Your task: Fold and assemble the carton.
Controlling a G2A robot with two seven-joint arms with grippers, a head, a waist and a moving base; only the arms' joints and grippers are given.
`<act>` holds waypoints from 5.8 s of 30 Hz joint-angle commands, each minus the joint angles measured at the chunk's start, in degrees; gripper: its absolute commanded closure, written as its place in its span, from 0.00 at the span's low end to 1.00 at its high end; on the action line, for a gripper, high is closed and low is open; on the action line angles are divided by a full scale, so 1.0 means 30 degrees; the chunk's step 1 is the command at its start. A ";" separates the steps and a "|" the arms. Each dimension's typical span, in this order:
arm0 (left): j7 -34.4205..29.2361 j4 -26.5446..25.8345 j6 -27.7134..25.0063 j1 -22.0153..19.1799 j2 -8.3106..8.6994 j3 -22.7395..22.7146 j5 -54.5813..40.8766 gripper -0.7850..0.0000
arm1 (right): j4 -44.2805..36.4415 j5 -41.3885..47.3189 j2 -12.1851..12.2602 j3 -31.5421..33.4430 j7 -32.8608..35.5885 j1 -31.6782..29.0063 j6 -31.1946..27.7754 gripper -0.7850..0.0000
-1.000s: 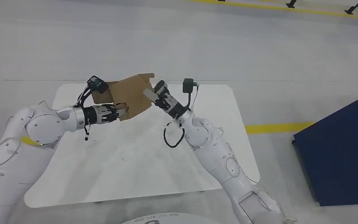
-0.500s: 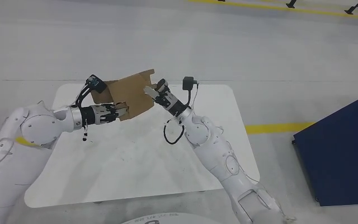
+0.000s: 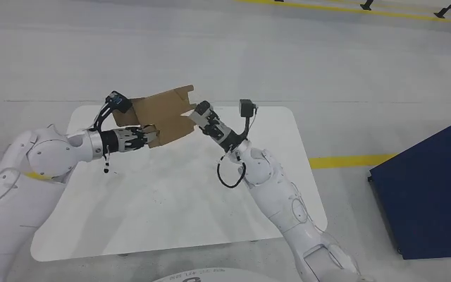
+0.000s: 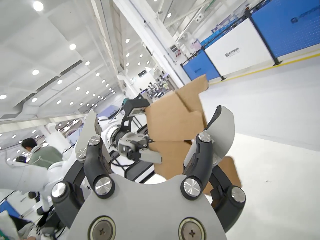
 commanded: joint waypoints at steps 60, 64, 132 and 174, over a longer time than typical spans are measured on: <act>0.0748 -0.2403 -0.0882 0.1126 0.0545 -0.0603 0.0374 1.00 | 0.2054 1.0494 -0.0047 -0.0674 0.7988 0.2747 0.3142 0.31; 0.0773 -0.2399 -0.0842 0.1090 0.0555 -0.0556 0.0372 1.00 | 0.2014 1.1684 -0.0035 -0.0502 0.8540 0.2731 0.2974 0.32; 0.2642 -0.1735 0.6467 -0.0311 -0.1065 0.4698 1.5285 1.00 | 0.2418 0.8918 -0.1038 -0.2527 0.4023 0.3508 0.6600 0.00; 0.3293 -0.2013 0.5576 0.0961 -0.1650 0.3955 1.7904 1.00 | 0.2315 0.7351 -0.1277 -0.2235 0.3808 0.3220 0.7043 0.00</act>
